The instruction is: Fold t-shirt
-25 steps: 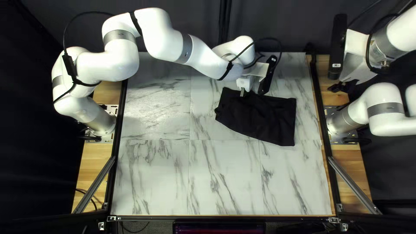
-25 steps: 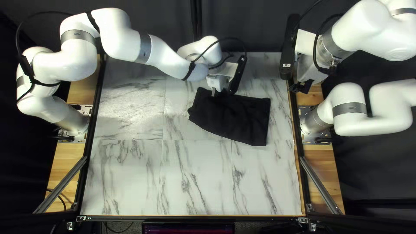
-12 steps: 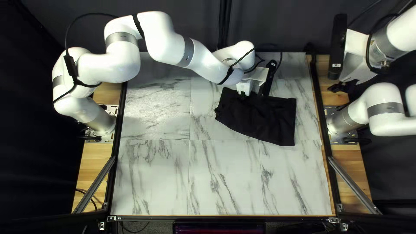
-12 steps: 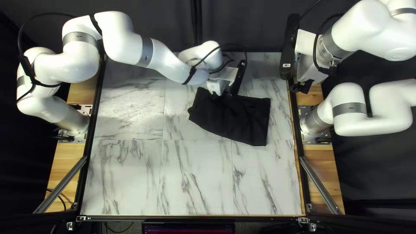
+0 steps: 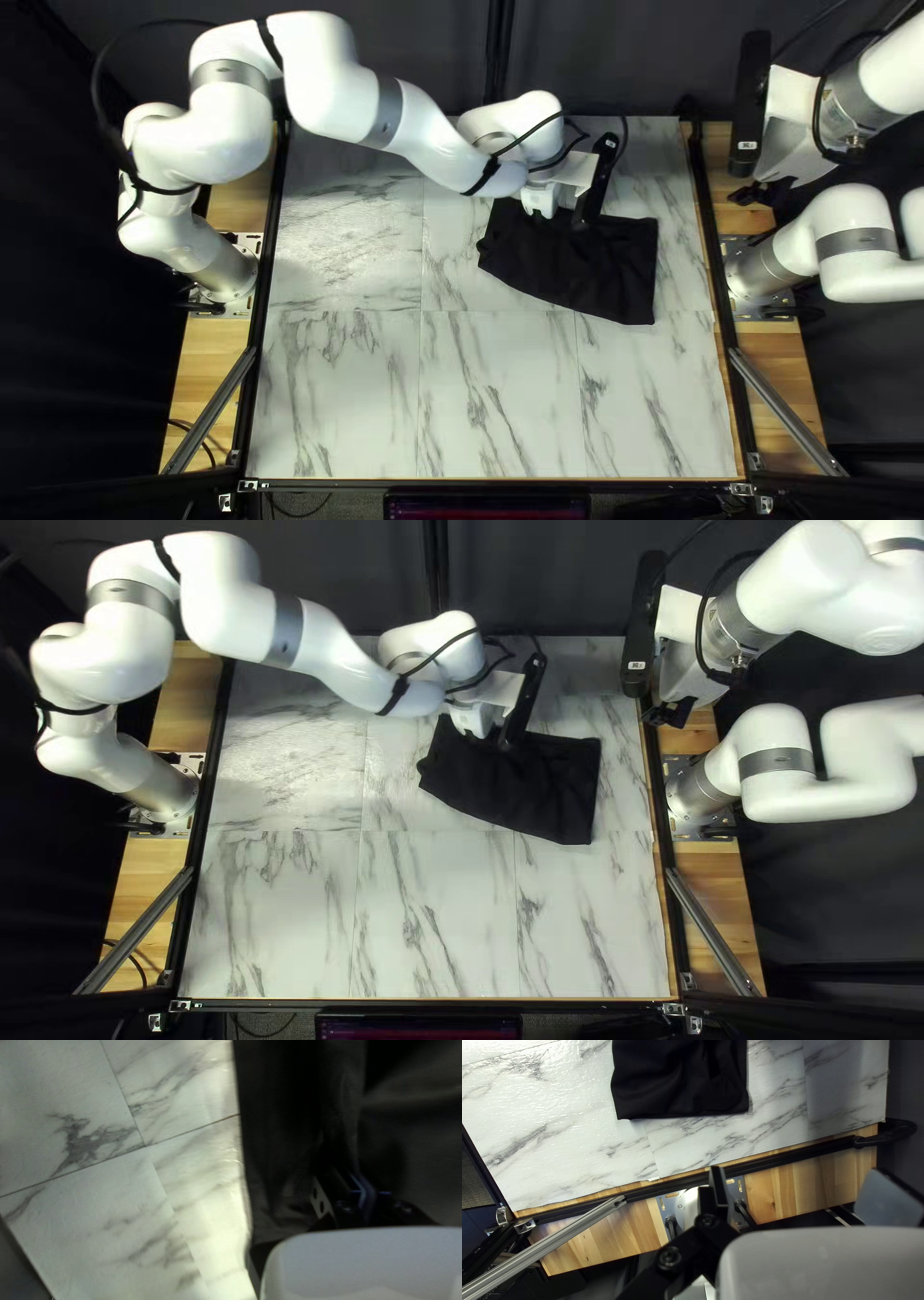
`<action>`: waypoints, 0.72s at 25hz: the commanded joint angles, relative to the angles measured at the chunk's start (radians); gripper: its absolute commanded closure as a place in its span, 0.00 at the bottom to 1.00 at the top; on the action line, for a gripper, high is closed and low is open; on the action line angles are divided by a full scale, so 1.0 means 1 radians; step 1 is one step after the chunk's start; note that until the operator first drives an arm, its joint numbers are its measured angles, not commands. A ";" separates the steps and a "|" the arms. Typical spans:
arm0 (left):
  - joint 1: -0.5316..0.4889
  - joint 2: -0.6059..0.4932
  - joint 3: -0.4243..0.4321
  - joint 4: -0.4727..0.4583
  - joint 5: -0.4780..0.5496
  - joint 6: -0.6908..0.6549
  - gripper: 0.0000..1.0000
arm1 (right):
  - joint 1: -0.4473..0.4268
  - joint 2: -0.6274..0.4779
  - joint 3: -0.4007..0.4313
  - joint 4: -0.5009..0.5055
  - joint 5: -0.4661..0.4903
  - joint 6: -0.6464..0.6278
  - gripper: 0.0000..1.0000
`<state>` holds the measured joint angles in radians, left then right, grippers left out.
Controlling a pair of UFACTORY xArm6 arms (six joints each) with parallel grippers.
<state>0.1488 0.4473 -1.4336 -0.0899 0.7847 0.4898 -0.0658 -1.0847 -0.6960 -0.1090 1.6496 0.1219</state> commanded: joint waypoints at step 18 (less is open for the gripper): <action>0.106 -0.077 0.200 0.088 -0.033 -0.188 1.00 | 0.000 0.000 0.000 0.000 0.000 0.000 0.00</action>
<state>0.2433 0.3642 -1.2455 -0.0030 0.7691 0.3074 -0.0658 -1.0847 -0.6960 -0.1090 1.6496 0.1219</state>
